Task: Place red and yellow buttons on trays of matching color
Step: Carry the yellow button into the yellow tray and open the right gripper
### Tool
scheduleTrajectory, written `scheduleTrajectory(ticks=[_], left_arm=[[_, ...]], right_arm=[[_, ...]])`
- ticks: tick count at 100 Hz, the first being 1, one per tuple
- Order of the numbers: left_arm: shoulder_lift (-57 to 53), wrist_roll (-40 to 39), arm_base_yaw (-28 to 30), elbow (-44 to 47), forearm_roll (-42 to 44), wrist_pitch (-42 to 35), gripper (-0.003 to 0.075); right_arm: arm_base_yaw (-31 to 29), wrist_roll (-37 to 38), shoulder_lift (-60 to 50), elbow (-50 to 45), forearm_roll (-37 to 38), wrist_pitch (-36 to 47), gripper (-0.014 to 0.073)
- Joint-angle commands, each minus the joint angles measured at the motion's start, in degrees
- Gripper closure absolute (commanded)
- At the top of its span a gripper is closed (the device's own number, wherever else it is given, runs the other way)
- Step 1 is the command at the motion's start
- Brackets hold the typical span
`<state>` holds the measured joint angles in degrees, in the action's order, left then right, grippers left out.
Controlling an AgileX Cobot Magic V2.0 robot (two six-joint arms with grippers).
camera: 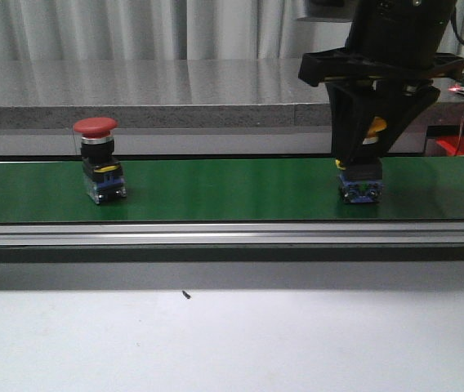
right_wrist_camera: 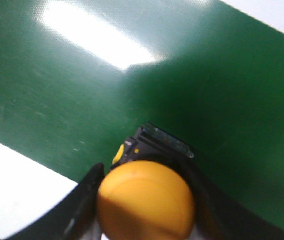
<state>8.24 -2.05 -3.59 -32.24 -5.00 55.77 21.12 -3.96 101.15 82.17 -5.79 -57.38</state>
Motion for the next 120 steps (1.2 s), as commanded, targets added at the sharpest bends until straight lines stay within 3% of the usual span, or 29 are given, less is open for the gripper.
scheduleTrajectory(ticks=[1, 23, 68, 98, 120], left_arm=[[0.9, 0.1, -0.5, -1.4, -0.4, -4.1, 0.074], [0.9, 0.1, -0.5, -1.4, -0.4, -4.1, 0.074], [0.9, 0.1, -0.5, -1.4, -0.4, -4.1, 0.074], [0.9, 0.1, -0.5, -1.4, -0.5, -4.1, 0.074], [0.9, 0.1, -0.5, -1.4, -0.5, -4.1, 0.074]], right_arm=[[-0.5, -0.4, -4.1, 1.9, 0.0, 1.8, 0.041], [-5.7, -0.1, -9.2, 1.8, 0.1, 0.8, 0.041], [-27.6, 0.7, -12.4, 1.3, 0.5, -5.3, 0.041], [-39.1, 4.0, -12.4, -5.2, 0.5, 0.8, 0.041], [-42.7, 5.6, -12.1, -11.3, 0.4, 9.1, 0.041]])
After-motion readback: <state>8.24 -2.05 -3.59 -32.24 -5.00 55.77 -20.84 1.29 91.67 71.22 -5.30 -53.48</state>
